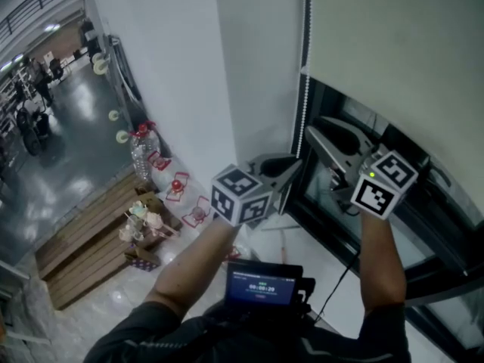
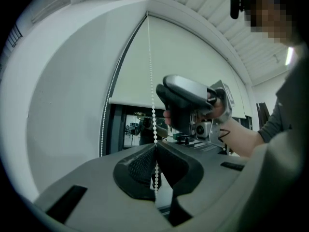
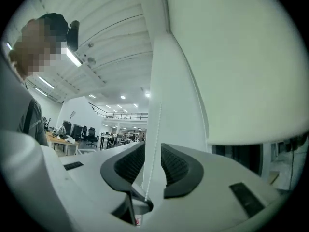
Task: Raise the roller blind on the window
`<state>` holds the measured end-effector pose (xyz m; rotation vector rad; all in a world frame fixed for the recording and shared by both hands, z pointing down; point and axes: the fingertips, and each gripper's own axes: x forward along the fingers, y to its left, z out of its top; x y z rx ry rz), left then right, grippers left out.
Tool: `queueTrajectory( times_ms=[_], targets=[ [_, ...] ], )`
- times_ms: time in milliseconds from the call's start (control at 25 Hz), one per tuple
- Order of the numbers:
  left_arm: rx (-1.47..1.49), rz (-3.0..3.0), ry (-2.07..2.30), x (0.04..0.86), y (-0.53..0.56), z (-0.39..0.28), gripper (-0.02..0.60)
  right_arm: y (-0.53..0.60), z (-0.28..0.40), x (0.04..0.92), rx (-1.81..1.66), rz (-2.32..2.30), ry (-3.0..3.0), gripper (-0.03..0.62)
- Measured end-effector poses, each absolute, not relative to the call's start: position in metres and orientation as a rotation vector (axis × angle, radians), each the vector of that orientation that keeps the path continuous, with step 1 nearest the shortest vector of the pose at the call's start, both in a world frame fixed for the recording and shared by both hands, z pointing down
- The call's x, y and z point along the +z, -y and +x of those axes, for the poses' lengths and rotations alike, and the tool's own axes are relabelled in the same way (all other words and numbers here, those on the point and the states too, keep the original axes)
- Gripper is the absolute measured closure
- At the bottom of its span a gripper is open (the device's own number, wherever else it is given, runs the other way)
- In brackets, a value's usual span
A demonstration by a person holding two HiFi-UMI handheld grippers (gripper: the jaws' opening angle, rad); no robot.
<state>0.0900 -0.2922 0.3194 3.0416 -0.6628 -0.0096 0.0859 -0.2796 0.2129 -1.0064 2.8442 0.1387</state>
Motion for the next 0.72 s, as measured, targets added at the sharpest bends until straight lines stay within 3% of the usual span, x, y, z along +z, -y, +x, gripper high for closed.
queueTrajectory(
  times_ms=[240,400,720],
  targets=[
    [0.036,3.089,0.691,0.315,0.29,0.091,0.575,0.29,0.068,0.178,0.209,-0.995,-2.827,0.495],
    [0.071,3.107,0.702,0.316,0.288,0.09,0.575,0.295,0.07,0.175,0.192,-1.017,-2.808,0.582],
    [0.026,3.076,0.689,0.319,0.285,0.088,0.575,0.294,0.07,0.18,0.171,-1.011,-2.786,0.584]
  ],
)
